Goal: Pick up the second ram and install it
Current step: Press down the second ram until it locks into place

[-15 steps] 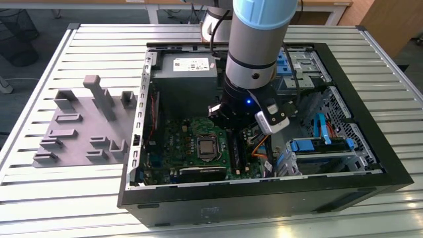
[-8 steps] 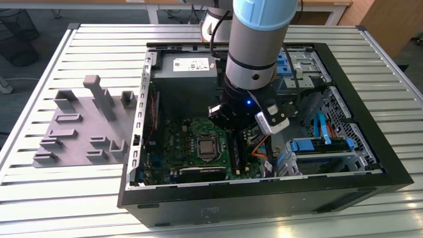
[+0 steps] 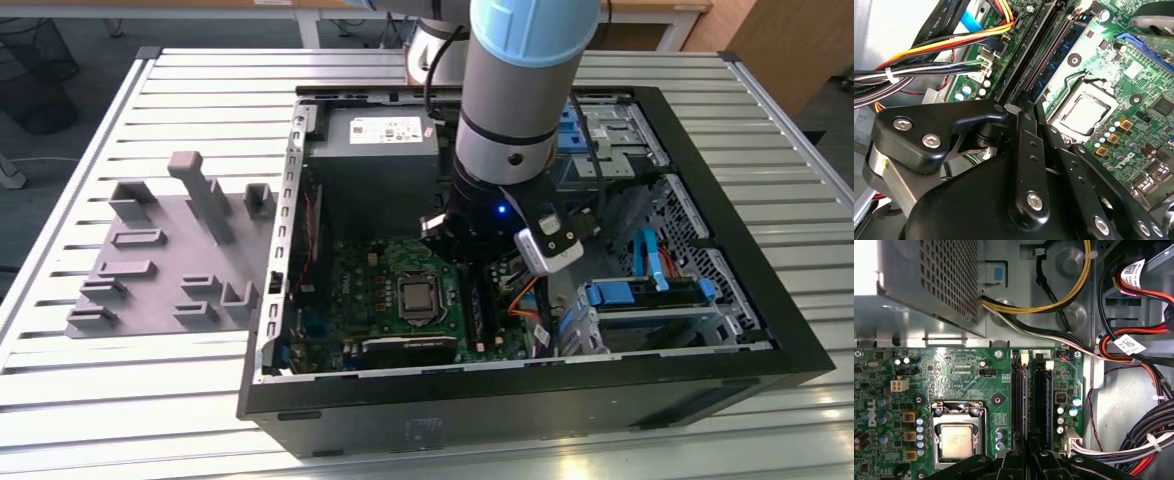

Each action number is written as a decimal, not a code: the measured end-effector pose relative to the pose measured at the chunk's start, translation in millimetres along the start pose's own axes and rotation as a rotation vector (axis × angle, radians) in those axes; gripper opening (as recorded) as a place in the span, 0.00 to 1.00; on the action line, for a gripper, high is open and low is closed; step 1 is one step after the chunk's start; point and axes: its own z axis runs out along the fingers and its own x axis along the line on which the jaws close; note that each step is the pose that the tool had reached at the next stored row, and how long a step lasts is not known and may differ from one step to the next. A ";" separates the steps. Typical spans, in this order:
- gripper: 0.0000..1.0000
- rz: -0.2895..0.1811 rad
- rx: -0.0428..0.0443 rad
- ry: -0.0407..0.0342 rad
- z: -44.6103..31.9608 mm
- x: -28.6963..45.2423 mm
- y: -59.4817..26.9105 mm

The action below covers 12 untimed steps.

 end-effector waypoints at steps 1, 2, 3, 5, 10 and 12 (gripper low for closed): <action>0.14 0.000 0.0001 0.0000 0.7 0.0 0.0; 0.14 0.000 0.0001 0.0001 1.2 0.0 0.0; 0.14 0.000 0.0002 0.0001 1.6 0.0 0.0; 0.14 0.000 -0.0001 0.0001 1.7 0.0 0.1; 0.14 0.000 -0.0004 0.0000 1.5 0.0 0.1; 0.14 0.000 -0.0004 0.0000 1.3 0.0 0.1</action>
